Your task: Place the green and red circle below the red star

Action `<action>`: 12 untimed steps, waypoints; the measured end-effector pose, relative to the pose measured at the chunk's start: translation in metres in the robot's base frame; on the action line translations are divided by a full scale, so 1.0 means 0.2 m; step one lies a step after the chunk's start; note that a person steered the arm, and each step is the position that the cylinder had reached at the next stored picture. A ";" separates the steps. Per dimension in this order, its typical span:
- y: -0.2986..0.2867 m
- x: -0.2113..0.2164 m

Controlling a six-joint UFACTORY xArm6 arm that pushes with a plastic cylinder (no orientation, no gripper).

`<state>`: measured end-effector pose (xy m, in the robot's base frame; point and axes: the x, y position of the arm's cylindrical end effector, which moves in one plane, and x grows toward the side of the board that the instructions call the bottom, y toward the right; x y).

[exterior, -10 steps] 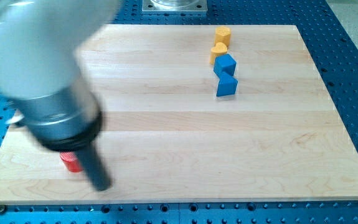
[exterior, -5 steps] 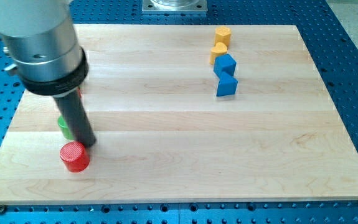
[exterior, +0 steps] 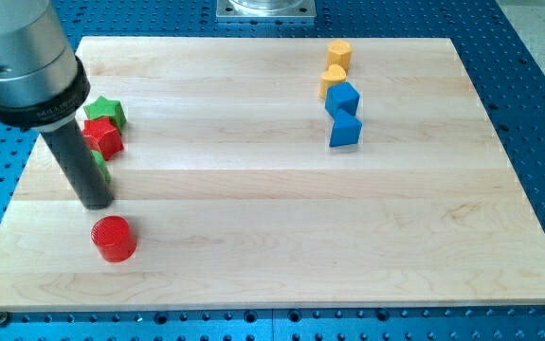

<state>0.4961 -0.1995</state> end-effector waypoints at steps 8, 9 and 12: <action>0.35 0.32; 0.12 0.26; 0.00 0.28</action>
<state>0.5522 -0.1997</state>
